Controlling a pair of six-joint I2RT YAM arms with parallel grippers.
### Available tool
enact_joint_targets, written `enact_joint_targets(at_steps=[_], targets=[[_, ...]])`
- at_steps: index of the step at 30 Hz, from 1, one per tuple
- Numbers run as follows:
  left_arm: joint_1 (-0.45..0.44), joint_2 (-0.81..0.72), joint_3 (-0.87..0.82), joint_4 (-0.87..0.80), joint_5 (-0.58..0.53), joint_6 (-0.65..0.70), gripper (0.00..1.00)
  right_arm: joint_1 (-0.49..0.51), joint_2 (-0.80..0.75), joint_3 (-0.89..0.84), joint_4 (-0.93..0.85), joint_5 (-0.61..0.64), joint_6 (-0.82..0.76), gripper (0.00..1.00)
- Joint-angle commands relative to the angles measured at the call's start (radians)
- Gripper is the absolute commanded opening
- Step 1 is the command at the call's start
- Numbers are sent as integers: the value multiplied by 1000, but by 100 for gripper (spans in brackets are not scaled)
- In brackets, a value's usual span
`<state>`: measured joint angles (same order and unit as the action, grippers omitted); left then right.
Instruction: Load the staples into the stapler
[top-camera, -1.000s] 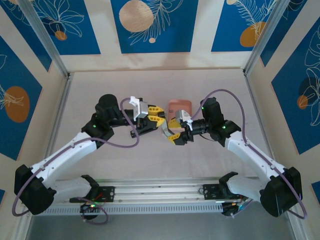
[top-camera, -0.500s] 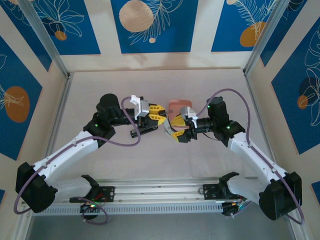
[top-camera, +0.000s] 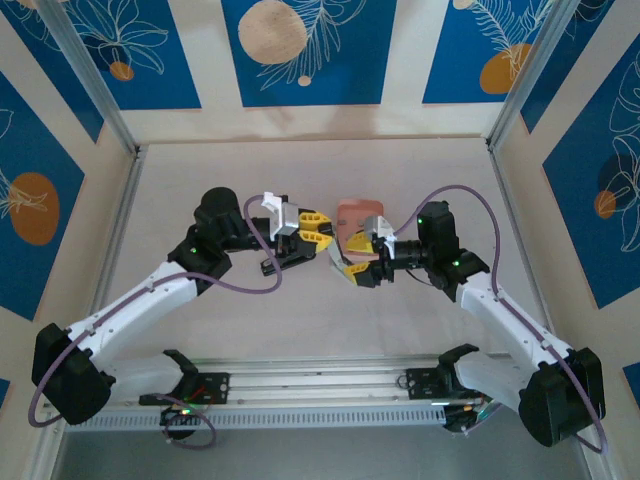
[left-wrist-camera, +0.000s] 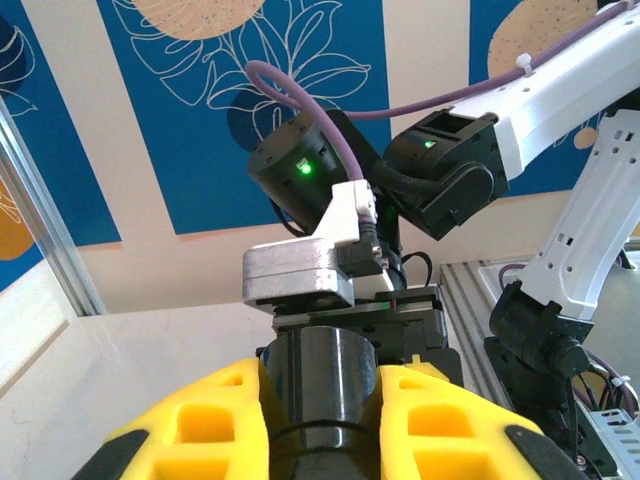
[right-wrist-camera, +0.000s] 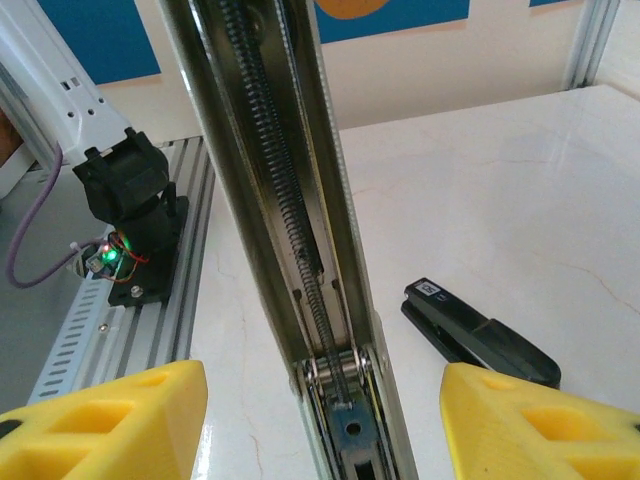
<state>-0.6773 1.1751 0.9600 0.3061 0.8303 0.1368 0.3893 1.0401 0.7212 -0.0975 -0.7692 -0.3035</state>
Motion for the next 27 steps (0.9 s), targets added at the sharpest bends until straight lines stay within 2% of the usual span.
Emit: enact_joint_targets(at_steps=[1, 8, 13, 16, 19, 22, 24, 25, 27], targets=[[-3, -6, 8, 87, 54, -2, 3, 16, 20, 4, 45, 2, 13, 64], [-5, -2, 2, 132, 73, -35, 3, 36, 57, -3, 136, -28, 62, 64], [-4, 7, -1, 167, 71, -53, 3, 57, 77, 2, 162, -75, 70, 59], [-5, 10, -3, 180, 73, -65, 2, 62, 72, -14, 219, -79, 96, 50], [-5, 5, -12, 173, 48, -65, 4, 60, 63, -16, 228, -74, 114, 29], [-4, -18, -36, 162, -28, -62, 19, 54, 44, -22, 207, -55, 136, 12], [-5, -36, -53, 143, -89, -62, 28, 47, 25, -29, 186, -21, 164, 5], [-4, -46, -60, 126, -115, -62, 33, 45, 11, -34, 176, 4, 176, 2], [-4, -67, -78, 86, -184, -60, 50, 40, -28, -54, 162, 85, 221, 0]])
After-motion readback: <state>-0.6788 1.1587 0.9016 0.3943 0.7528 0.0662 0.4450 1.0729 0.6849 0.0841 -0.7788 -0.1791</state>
